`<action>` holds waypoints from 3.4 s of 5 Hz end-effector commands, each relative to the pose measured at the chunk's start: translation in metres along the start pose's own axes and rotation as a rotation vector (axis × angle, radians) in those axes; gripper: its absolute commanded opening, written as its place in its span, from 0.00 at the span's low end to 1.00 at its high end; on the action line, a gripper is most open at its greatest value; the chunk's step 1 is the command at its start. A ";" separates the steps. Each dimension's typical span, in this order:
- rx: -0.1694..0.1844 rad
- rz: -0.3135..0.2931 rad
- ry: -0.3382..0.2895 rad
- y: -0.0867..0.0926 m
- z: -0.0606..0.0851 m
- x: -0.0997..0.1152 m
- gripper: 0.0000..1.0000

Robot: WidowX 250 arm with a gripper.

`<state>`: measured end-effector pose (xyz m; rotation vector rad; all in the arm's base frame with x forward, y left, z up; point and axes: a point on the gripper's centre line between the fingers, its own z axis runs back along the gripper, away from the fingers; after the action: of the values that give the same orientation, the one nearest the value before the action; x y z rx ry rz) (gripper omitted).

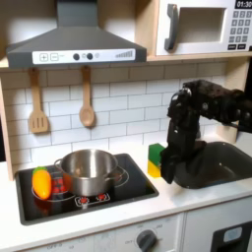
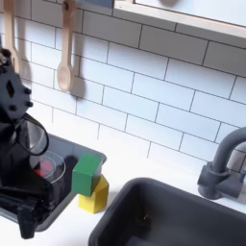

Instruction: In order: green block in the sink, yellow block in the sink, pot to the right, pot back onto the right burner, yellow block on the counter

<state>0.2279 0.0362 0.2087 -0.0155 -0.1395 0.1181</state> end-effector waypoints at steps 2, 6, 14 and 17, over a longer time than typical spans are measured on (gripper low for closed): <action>0.002 -0.011 -0.032 0.003 -0.012 0.037 1.00; 0.023 0.077 -0.060 0.032 -0.014 0.076 1.00; -0.052 0.070 -0.052 -0.018 -0.013 0.083 1.00; -0.065 0.049 -0.061 -0.036 -0.009 0.079 1.00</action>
<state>0.3119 0.0103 0.2156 -0.0826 -0.2190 0.1659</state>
